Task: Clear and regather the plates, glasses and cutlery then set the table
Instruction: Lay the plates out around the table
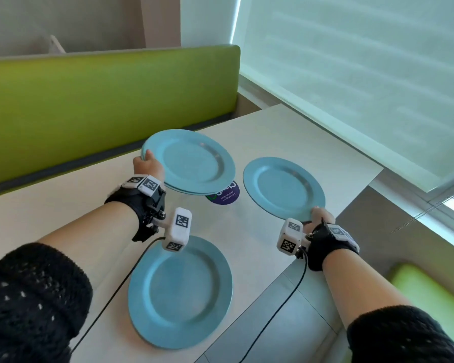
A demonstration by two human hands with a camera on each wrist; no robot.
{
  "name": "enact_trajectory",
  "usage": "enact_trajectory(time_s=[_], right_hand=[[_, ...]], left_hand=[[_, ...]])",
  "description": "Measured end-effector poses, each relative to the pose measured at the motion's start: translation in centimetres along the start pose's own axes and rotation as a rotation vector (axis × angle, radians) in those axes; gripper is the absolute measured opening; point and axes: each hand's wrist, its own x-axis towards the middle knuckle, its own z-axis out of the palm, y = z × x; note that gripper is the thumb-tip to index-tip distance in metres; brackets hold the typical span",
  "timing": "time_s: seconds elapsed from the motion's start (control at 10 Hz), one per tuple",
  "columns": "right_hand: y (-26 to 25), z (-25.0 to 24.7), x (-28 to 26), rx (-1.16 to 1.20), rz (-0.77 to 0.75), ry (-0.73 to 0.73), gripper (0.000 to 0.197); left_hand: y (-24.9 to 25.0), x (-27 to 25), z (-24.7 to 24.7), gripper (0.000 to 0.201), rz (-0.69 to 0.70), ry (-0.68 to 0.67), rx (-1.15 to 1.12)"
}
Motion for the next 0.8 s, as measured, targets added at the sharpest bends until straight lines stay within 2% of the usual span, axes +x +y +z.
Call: enact_trajectory(time_s=[0.1,0.2,0.3,0.5,0.6,0.7,0.8], right_hand=[[2.4,-0.4,1.8,-0.059,0.041,-0.086,0.022],[4.3,-0.1,2.8,-0.038,0.128,-0.14,0.029],[5.9,-0.1,3.5,0.195,0.275,-0.156,0.03],[6.6,-0.1,3.2,0.085,0.3,-0.127,0.011],[6.1,-0.1,3.1,0.044,0.289,-0.085,0.027],[5.2,0.1,3.3,-0.031,0.296,-0.102,0.049],[5.1,0.2,3.7,-0.089,0.3,-0.095,0.039]], left_hand=[[-0.4,0.7,-0.1,0.049,-0.012,0.037,0.011],[-1.0,1.0,-0.1,0.049,-0.018,0.055,0.023],[-1.4,1.0,0.1,0.048,-0.024,0.052,0.018],[-1.9,1.0,0.3,0.049,-0.027,0.034,0.004],[-1.9,1.0,0.5,0.049,-0.019,0.017,0.005],[-1.8,0.8,0.6,0.05,-0.01,0.004,0.008],[-1.7,0.7,0.8,0.05,-0.008,-0.007,-0.001]])
